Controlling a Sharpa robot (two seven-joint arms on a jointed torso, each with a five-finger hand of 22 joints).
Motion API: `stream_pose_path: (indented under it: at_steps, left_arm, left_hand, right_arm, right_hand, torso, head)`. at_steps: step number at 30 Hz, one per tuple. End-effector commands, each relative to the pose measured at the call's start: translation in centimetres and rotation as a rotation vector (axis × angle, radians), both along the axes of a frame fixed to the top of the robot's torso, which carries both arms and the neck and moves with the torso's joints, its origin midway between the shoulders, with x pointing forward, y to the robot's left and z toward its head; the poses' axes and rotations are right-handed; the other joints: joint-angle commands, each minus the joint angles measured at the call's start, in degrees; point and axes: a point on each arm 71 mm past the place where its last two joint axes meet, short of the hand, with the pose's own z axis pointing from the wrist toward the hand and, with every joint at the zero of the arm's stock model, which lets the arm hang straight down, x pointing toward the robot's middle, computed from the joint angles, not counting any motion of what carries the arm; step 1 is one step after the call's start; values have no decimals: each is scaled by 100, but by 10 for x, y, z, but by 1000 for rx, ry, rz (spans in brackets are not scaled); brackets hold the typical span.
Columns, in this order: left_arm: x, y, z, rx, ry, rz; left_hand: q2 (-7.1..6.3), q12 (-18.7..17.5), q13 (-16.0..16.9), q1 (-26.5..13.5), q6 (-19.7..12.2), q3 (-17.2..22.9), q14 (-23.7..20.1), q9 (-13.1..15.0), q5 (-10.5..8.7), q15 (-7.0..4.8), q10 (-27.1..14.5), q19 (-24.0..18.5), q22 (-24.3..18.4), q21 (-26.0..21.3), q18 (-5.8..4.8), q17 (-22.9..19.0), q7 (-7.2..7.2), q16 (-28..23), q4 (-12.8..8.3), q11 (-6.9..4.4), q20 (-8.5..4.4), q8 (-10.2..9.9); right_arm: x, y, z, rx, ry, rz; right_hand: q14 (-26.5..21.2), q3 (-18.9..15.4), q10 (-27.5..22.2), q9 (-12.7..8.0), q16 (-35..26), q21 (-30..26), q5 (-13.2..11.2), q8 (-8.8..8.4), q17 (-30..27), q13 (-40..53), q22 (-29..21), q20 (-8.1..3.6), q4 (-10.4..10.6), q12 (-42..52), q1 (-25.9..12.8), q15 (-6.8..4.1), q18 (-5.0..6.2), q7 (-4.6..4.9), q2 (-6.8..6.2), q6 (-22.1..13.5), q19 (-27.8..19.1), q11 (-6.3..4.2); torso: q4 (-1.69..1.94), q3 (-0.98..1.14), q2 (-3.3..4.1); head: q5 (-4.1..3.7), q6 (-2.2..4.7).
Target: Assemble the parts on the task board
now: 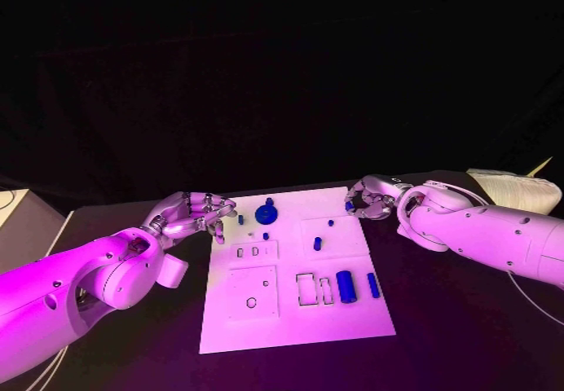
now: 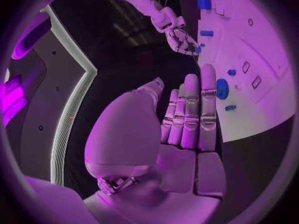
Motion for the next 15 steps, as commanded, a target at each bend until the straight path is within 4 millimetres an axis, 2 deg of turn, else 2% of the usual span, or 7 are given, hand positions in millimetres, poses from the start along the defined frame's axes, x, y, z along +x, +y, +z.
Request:
stream_pose_path:
  at_steps: [1,12,15]
  left_arm:
    - [-1,-2,0,-2,1,-19]
    - [-1,-2,0,-1,4,-20]
    - [-1,-2,0,-1,5,-20]
  left_hand:
    - [8,36,-9,-31,-31,-24,-29,8,15,5,-26,-30,5,19,64,5,10,14,-4,6,-9,6]
    - [12,37,-9,-37,-32,-25,-39,9,15,7,-27,-44,27,51,64,29,12,44,-1,7,-8,5]
    - [12,37,-9,-39,-32,-26,-40,9,15,7,-27,-45,29,53,64,31,13,46,0,8,-8,5]
  right_arm:
    - [-1,1,-2,-8,2,8]
    - [0,2,1,3,-30,-2]
    - [0,2,2,3,-50,-13]
  right_hand:
    - [599,51,608,10,24,28,-53,38,1506,1508,1410,30,-7,12,-16,34,-96,-7,-28,62,554,27]
    - [599,148,608,31,24,37,-146,83,1506,1508,1419,2,6,12,-62,-5,-98,-59,-66,179,558,-13]
    - [599,204,608,69,24,41,-472,157,1506,1508,1423,-42,58,12,-151,-55,-99,-120,-98,355,559,-65]
  torso:
    - [-5,0,4]
    - [1,1,3]
    - [1,0,2]
  head:
    - [5,-2]
    - [-1,-5]
    - [0,-6]
